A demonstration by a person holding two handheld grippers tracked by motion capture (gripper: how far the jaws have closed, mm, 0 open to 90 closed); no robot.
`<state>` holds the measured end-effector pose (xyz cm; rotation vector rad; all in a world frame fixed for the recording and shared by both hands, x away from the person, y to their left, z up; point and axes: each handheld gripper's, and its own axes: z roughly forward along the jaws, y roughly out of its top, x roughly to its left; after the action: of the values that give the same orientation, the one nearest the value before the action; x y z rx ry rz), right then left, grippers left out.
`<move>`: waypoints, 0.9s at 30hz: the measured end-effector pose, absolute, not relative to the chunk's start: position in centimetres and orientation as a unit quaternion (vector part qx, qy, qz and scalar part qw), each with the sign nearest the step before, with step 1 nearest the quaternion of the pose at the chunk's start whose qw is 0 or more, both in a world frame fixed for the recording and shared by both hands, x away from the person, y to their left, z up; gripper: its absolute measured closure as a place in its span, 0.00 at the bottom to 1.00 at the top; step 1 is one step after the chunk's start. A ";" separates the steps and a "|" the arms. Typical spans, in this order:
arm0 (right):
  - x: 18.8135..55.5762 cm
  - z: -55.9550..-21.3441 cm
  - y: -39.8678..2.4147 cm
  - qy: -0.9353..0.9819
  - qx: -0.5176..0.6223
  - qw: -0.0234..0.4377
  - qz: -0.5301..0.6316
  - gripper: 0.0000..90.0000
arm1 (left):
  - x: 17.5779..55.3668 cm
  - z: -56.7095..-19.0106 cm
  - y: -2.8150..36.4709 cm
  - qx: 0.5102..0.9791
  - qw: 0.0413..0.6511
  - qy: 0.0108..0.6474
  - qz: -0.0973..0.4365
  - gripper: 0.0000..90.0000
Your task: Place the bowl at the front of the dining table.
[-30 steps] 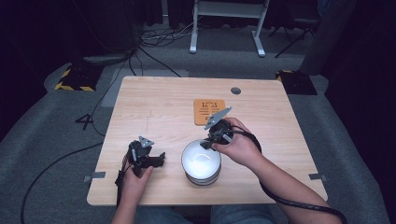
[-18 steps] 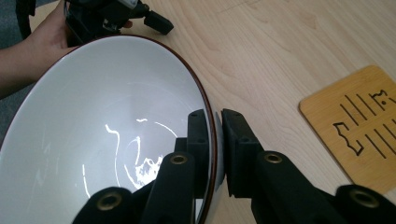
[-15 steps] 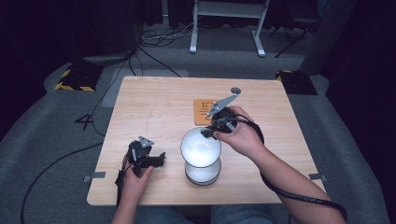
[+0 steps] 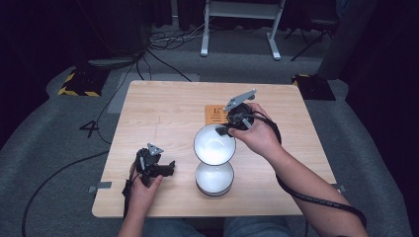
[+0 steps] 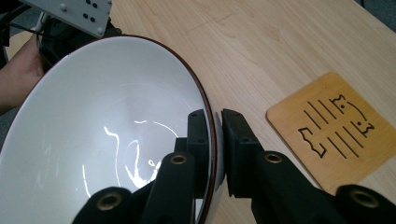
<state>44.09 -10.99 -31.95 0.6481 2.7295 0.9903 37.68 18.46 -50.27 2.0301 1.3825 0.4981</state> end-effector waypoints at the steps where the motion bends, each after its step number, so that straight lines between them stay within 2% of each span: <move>1: 44.2 -31.9 -11.0 0.913 0.219 0.083 0.335 0.92 | 37.7 -50.3 18.5 0.770 0.311 0.523 0.190 0.13; 27: 50.3 -30.0 -13.5 0.888 0.291 0.125 0.334 0.92 | 38.0 -50.3 18.3 0.769 0.308 0.526 0.192 0.12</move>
<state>50.32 -13.47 -29.99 0.8473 2.5879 0.9733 38.04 18.30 -50.26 2.0326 1.3920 0.5089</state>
